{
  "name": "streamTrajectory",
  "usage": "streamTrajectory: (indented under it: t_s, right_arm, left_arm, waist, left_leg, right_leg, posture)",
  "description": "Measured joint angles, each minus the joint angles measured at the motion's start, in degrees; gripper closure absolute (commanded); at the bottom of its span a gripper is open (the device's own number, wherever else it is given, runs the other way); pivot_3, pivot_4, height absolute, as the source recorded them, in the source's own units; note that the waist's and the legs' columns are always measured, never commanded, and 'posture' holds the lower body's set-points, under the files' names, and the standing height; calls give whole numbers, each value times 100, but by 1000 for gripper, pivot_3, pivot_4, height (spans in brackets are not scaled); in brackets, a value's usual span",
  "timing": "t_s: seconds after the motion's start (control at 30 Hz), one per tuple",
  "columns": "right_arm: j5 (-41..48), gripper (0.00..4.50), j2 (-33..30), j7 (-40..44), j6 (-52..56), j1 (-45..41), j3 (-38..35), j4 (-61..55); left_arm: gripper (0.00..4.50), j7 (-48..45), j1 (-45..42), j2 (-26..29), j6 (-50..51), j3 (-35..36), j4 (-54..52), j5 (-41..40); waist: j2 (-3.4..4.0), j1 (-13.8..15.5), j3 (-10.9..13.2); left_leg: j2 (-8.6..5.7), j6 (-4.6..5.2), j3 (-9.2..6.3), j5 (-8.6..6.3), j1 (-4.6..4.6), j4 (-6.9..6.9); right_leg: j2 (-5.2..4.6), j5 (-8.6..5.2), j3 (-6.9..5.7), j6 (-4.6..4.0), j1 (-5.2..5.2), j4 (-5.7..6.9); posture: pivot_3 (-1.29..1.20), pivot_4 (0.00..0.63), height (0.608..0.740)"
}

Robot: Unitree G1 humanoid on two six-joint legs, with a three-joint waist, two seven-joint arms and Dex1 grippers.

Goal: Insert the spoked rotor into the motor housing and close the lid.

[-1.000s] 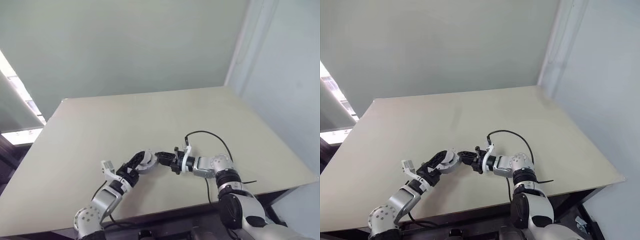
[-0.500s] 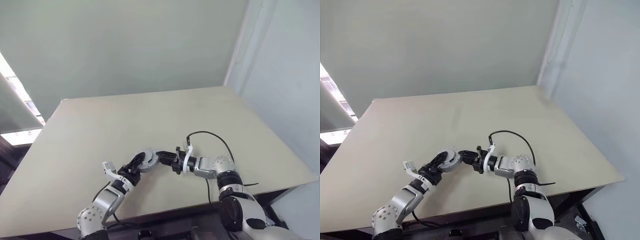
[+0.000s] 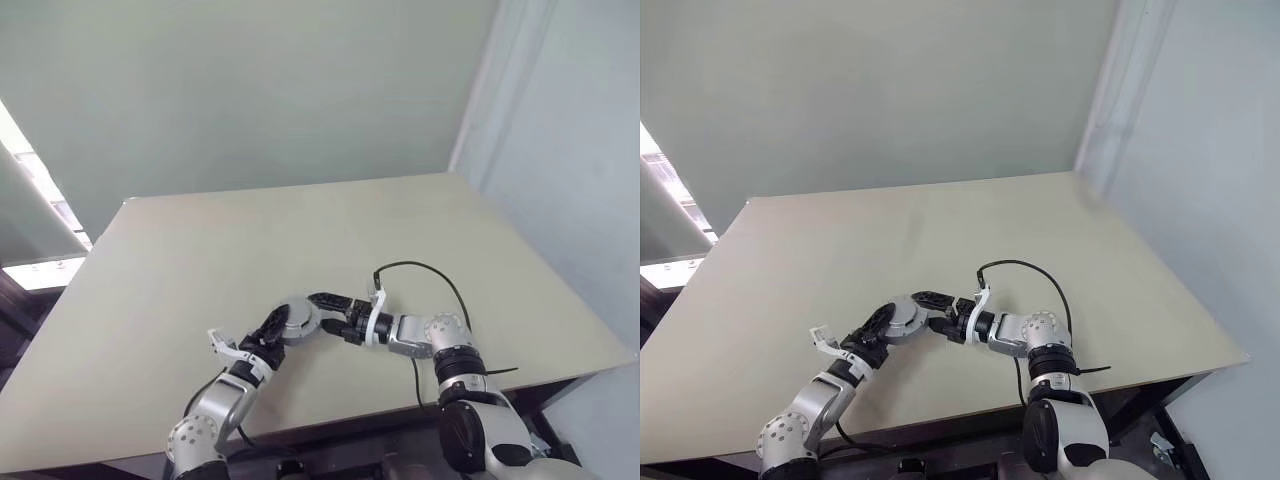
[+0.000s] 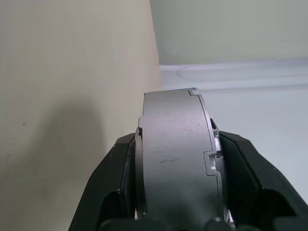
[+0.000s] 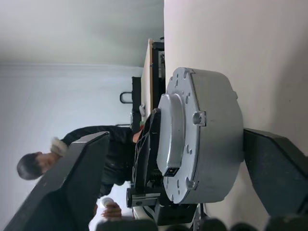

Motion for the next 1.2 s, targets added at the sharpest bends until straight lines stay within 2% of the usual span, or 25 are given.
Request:
streamTrajectory:
  t_s: [0.33,0.5,0.67,0.83,1.0,1.2]
  right_arm:
    - [42,0,0,-206,-470,58,130,-123]
    - [-559,0,37,359,-1568,648,1196,-863]
    - [-1501,0,-409,1357,-3130,1263,2670,-1847]
    - [-2170,0,-893,1844,-4372,1672,3409,-2507]
    - [-2787,0,-1164,2020,-5655,1951,3888,-2773]
    - [-3119,0,-1174,1902,-6333,2056,4044,-2781]
  left_arm:
    - [2467,0,-278,-138,-736,234,155,-126]
    - [2467,-18,-416,-76,-1248,221,101,46]
    - [2470,-42,-538,631,-1879,-185,49,1383]
    - [2471,220,-796,1033,-2429,-202,259,2329]
    - [2471,275,-909,1586,-2810,-277,646,3240]
    - [2471,269,-1047,1785,-3060,-336,1416,3958]
  waist:
    - [0,0,0]
    - [-1,1,-1]
    - [-1,1,-1]
    - [-5,66,-2]
    - [-7,108,-2]
    - [-24,216,-1]
  left_leg:
    - [3,1,-2,-1,-4,14]
    - [3,0,-4,-1,-6,15]
    - [3,-2,-2,-1,-4,21]
    - [4,-3,-11,0,-2,22]
    - [5,-4,-8,0,0,20]
    - [3,-4,-11,0,0,26]
  right_leg:
    - [8,1,2,0,2,1]
    - [9,1,2,1,4,-1]
    - [11,2,5,3,5,1]
    - [12,3,1,4,7,2]
    - [13,4,3,3,6,2]
    - [10,4,0,2,8,4]
  posture:
    - [0,0,740]
    - [0,0,740]
    - [0,0,740]
    - [0,0,740]
    - [0,0,740]
    - [0,0,740]
